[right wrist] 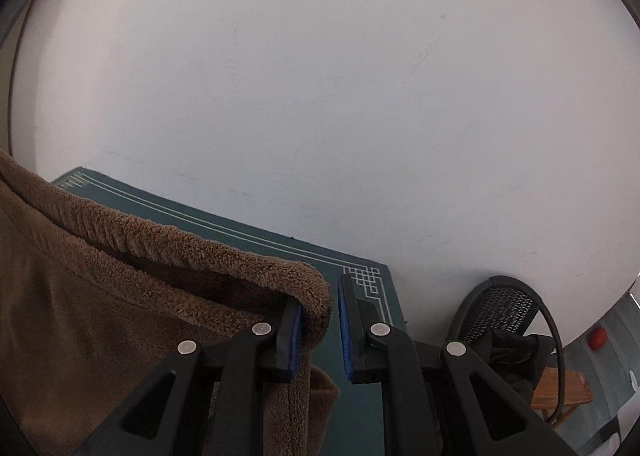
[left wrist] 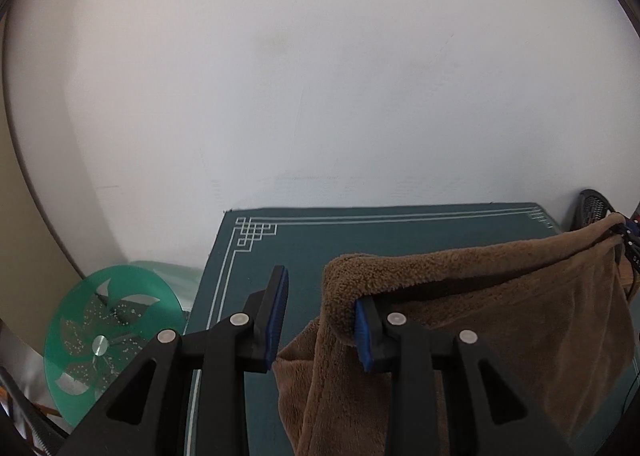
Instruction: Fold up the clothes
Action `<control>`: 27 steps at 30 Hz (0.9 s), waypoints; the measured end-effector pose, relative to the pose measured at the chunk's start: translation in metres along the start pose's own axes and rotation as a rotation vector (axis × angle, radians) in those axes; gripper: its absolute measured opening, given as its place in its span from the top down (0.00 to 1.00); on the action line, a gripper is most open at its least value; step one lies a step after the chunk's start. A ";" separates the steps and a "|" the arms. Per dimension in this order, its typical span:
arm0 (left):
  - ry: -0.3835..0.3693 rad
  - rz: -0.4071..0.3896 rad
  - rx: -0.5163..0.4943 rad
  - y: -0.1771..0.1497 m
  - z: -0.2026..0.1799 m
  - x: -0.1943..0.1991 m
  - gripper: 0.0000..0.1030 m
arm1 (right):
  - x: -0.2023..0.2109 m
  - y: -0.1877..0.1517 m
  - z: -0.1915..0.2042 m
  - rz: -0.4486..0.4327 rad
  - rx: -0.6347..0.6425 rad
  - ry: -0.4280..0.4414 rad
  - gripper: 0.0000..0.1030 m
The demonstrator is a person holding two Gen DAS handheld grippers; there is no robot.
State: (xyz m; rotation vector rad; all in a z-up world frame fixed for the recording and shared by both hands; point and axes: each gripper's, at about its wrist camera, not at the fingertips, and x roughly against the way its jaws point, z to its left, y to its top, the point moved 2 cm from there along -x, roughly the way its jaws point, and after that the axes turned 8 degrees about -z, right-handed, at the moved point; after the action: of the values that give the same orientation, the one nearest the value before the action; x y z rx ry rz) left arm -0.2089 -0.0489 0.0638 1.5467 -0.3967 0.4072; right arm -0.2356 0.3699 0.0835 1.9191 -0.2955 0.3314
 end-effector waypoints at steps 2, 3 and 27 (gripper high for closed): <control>0.014 0.044 -0.011 -0.005 0.002 -0.019 0.59 | -0.025 -0.004 0.007 0.038 0.015 0.001 0.86; 0.017 0.069 -0.013 -0.008 0.005 -0.029 0.57 | -0.036 -0.008 0.010 0.058 0.021 0.004 0.86; 0.160 0.282 -0.203 -0.049 -0.014 -0.120 0.25 | -0.133 -0.066 0.060 0.301 0.144 0.037 0.82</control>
State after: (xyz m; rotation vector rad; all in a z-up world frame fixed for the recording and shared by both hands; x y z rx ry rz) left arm -0.2898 -0.0344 -0.0370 1.2542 -0.5166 0.6840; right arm -0.3304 0.3434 -0.0430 2.0083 -0.5509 0.6002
